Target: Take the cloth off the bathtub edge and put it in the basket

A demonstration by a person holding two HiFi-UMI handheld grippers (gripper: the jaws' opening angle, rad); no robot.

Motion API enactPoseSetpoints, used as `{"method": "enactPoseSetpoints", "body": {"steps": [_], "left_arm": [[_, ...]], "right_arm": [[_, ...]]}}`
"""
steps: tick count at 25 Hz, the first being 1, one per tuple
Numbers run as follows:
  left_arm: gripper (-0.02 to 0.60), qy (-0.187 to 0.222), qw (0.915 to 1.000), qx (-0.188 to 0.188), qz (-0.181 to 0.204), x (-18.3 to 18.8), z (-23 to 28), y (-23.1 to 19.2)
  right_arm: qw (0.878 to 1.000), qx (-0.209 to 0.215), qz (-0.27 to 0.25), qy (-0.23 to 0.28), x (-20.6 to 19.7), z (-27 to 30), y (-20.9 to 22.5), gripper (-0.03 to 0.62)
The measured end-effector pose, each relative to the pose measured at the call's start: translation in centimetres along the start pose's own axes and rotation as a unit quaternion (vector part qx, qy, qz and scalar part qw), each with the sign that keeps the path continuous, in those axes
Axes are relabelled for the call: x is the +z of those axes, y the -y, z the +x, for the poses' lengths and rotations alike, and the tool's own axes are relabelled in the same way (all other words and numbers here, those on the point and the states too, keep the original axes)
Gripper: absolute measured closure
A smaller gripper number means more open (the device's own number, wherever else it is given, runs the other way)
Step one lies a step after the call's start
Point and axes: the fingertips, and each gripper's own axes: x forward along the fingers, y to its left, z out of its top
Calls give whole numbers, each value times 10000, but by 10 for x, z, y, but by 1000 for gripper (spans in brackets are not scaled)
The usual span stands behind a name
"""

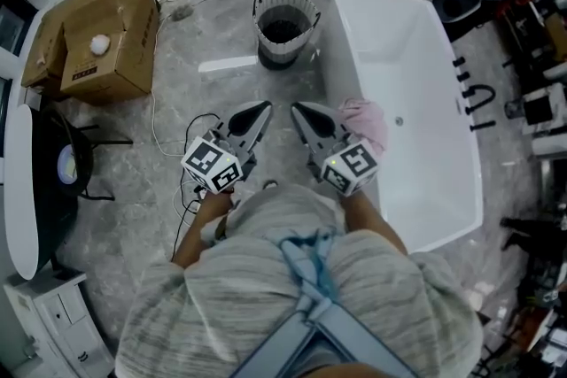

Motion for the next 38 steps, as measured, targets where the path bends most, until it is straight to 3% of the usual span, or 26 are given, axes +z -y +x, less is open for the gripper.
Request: {"method": "enactPoseSetpoints", "body": {"steps": [10, 17, 31, 38], "left_arm": [[580, -64, 9999, -140, -58, -9, 5, -2], [580, -181, 9995, -203, -153, -15, 32, 1], [580, -490, 9976, -404, -270, -38, 159, 39], [580, -650, 9961, -569, -152, -48, 227, 59]], "right_arm": [[9998, -200, 56, 19, -7, 3, 5, 591], [9988, -473, 124, 103, 0, -11, 40, 591], [9984, -525, 186, 119, 16, -64, 149, 591], [9976, -664, 151, 112, 26, -96, 207, 591]]}}
